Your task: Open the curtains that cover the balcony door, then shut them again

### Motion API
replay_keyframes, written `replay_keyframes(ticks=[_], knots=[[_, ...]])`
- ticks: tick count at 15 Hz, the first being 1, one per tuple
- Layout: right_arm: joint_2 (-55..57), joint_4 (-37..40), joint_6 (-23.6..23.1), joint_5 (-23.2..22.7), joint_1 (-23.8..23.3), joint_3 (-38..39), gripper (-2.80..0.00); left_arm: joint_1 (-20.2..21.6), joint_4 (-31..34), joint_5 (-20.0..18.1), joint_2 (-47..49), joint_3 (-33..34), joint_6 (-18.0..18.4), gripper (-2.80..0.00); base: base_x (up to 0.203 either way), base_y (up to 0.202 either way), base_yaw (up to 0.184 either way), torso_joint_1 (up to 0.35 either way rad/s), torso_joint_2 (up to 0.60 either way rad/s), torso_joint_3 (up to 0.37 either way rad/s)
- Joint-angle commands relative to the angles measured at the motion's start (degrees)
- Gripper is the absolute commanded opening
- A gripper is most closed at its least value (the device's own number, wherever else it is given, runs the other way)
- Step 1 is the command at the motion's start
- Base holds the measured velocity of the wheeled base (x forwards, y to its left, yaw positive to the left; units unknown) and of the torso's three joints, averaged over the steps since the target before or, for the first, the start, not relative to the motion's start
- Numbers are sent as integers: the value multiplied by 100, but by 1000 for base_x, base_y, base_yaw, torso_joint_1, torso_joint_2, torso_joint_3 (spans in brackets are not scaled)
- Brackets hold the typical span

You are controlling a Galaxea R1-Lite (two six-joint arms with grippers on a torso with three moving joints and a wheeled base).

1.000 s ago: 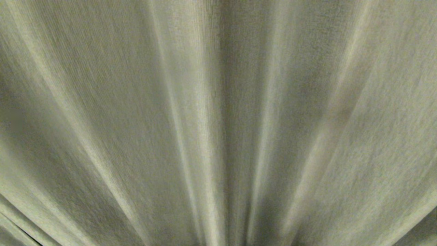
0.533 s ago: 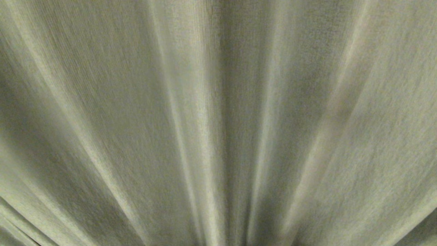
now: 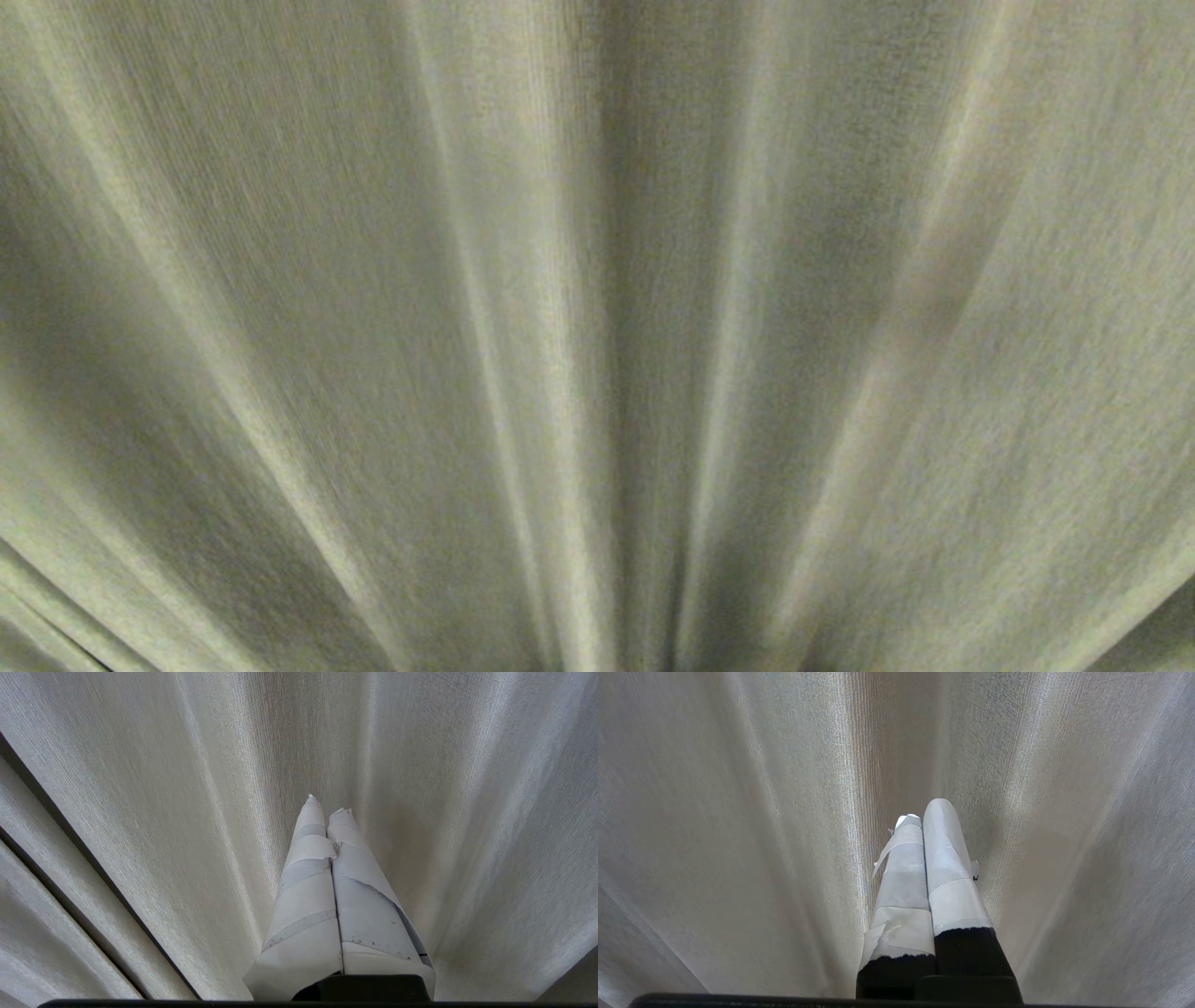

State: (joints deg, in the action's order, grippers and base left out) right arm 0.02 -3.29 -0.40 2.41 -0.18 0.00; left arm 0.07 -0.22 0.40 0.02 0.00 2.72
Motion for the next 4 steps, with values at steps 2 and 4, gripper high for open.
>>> replay_keyframes(ticks=[2,4], knots=[[-2,-13,23,-4,1,0,-280,1,-4,-1,-2,0,1,-280,0,0,0,0,0,0],[-2,-13,112,-4,1,0,-280,1,-4,-5,-2,0,1,-280,0,0,0,0,0,0]])
